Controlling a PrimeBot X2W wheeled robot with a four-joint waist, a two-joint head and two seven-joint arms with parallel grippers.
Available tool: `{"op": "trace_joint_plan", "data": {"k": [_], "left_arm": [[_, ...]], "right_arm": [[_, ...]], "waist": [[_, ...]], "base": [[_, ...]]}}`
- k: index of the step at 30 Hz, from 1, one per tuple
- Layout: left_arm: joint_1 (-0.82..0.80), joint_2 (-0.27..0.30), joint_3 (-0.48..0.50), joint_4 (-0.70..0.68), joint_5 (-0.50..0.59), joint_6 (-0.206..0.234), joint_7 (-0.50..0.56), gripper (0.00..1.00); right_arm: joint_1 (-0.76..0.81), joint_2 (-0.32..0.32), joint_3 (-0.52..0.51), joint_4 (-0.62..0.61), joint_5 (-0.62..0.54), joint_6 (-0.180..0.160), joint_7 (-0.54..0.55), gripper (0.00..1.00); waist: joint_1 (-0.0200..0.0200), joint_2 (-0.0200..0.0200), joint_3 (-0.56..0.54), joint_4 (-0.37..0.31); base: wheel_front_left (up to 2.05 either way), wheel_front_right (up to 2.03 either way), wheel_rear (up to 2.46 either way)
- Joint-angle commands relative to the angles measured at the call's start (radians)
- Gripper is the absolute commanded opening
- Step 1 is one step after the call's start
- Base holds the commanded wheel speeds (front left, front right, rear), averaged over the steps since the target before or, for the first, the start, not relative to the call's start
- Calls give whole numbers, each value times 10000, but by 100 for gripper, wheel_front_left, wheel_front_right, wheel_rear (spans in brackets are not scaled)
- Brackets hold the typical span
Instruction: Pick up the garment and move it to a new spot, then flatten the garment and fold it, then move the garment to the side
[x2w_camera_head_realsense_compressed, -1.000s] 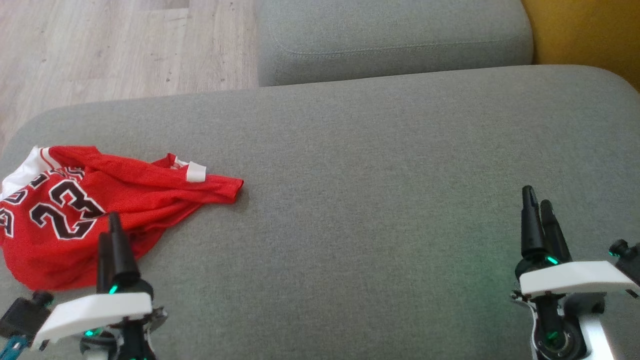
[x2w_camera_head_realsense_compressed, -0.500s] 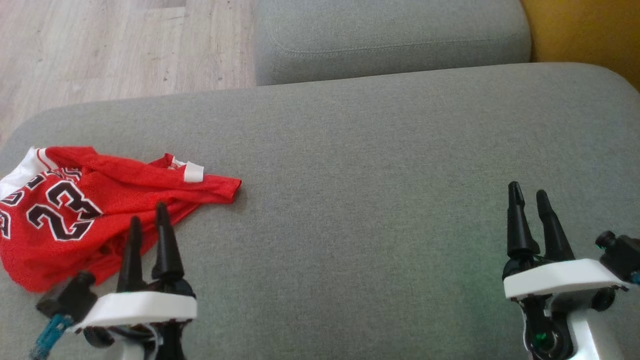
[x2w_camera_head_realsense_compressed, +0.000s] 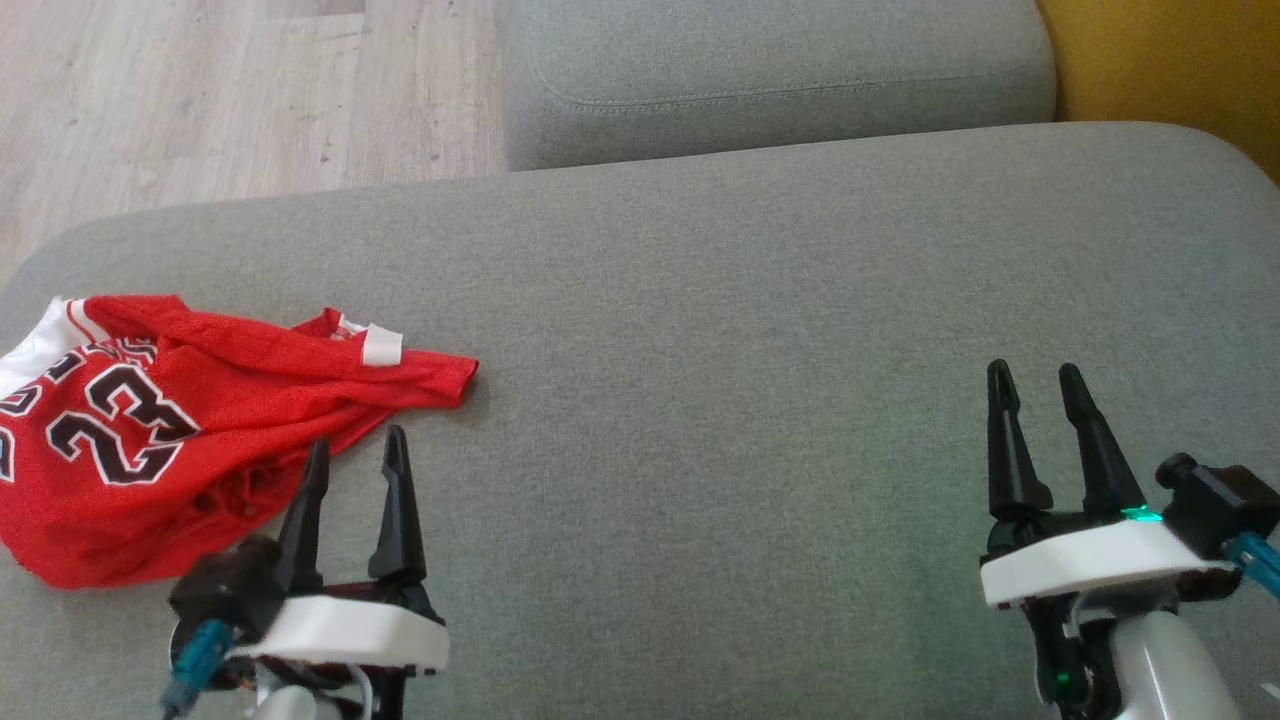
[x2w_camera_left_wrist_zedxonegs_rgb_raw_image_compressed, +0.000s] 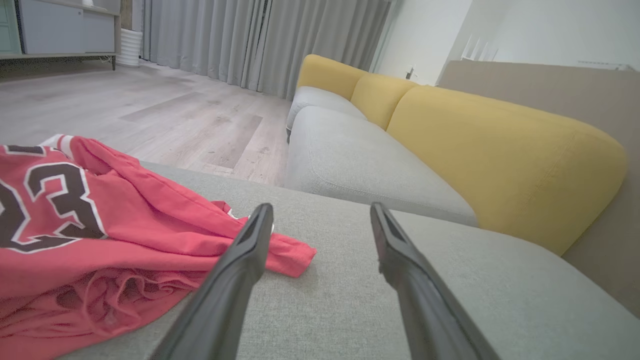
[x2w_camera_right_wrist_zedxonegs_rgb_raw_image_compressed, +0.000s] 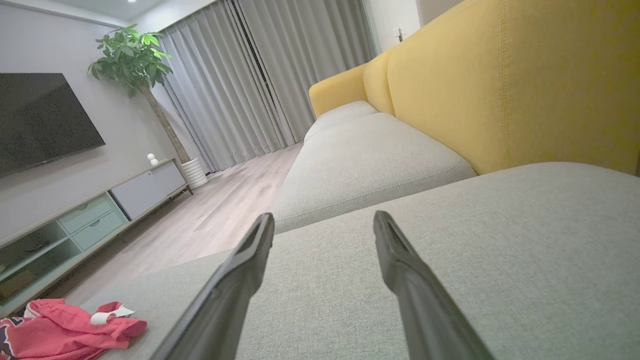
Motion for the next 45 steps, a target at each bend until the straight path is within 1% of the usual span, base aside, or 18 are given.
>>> {"op": "trace_joint_plan", "data": {"k": [1, 12, 13, 22, 25, 27, 29, 34, 40, 42, 43, 45], "left_arm": [[-550, 285, -34, -296, 443, 227, -181, 100], [-785, 872, -1045, -330, 1614, 1259, -506, 100], [-785, 872, -1045, -330, 1614, 1259, -506, 100], [-951, 1277, -1826, -430, 2616, 1891, -772, 100], [-984, 1296, -1994, -478, 2761, 2012, -861, 100], [-947, 1196, -1958, -602, 2656, 2056, -920, 100], [-877, 1116, -1848, -728, 2569, 1987, -980, 100], [-515, 671, -1271, -937, 2496, 1455, -1158, 100], [-45, -4, -452, -877, 2783, 556, -1336, 100], [106, -159, -275, -683, 3043, 242, -1395, 100], [223, -297, -144, -438, 3311, -21, -1445, 100], [292, -430, -2, -198, 3421, -235, -1445, 100]], "right_arm": [[-271, -79, 223, -467, -517, 52, -183, 100], [-212, -84, 427, -620, -2092, 59, -507, 100], [-212, -84, 427, -620, -2092, 59, -507, 100], [-202, -88, 630, -803, -3274, 65, -771, 100], [-186, -89, 724, -788, -3516, 66, -860, 100], [-167, -90, 766, -802, -3447, 68, -919, 100], [-147, -91, 827, -824, -3352, 69, -978, 100], [-10, -94, 877, -865, -2457, 73, -1155, 100], [198, -97, 1013, -605, -1388, 77, -1332, 100], [245, -98, 1081, -371, -1254, 78, -1392, 100], [251, -98, 1201, -139, -1250, 79, -1441, 100], [223, -98, 1247, 15, -1202, 79, -1441, 100]], "waist": [[0, 0, 6, -7], [0, 0, 28, -18], [0, 0, 28, -18], [0, 0, 54, -34], [0, 0, 62, -38], [0, 0, 69, -39], [-1, 0, 74, -40], [-1, 0, 58, -31], [-1, 0, -7, -33], [-1, 0, -37, -40], [-1, 0, -65, -54], [-1, 0, -87, -63]], "base": [[0, 0, 0], [0, 0, 0], [0, 0, 0], [0, 0, 0], [0, 0, 0], [0, 0, 0], [0, 0, 0], [0, 0, 0], [0, 0, 0], [0, 0, 0], [0, 0, 0], [0, 0, 0]]}}
